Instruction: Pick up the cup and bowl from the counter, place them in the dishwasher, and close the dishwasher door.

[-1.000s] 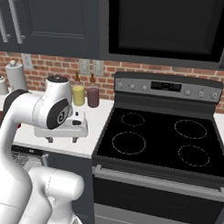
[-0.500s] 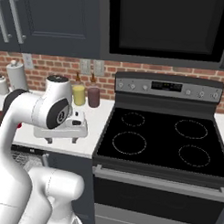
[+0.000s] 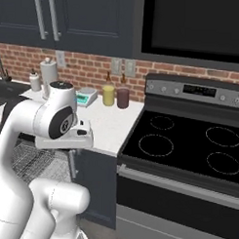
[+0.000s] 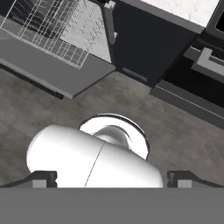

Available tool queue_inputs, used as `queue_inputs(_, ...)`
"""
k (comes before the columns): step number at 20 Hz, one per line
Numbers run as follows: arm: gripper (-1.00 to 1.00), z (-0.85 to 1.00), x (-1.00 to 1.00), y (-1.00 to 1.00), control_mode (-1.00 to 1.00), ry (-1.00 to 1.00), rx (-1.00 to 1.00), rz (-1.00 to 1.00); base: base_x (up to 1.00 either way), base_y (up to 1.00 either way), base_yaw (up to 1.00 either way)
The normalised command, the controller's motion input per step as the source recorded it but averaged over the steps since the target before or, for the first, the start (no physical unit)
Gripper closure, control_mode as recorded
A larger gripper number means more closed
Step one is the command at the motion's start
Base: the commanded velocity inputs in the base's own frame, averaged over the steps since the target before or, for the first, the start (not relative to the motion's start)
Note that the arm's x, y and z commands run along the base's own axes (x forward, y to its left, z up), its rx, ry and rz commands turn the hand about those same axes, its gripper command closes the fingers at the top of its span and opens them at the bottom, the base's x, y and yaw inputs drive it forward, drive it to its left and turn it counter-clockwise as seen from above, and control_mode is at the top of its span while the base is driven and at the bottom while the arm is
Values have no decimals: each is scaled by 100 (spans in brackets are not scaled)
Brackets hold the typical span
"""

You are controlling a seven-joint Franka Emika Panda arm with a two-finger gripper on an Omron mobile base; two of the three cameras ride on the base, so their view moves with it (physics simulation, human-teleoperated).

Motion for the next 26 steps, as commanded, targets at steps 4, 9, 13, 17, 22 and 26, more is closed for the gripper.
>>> queue_inputs(4,-100,0,0,0,100,0,0,0,-20,-13,26)
queue_inputs(9,-100,0,0,0,100,0,0,0,-1,-33,25)
queue_inputs(13,-100,0,0,0,100,0,0,0,0,-40,26)
queue_inputs(17,-100,0,0,0,100,0,0,0,6,-35,27)
queue_inputs(22,-100,0,0,0,100,0,0,0,22,-18,30)
queue_inputs(26,-100,0,0,0,100,0,0,0,39,-7,33)
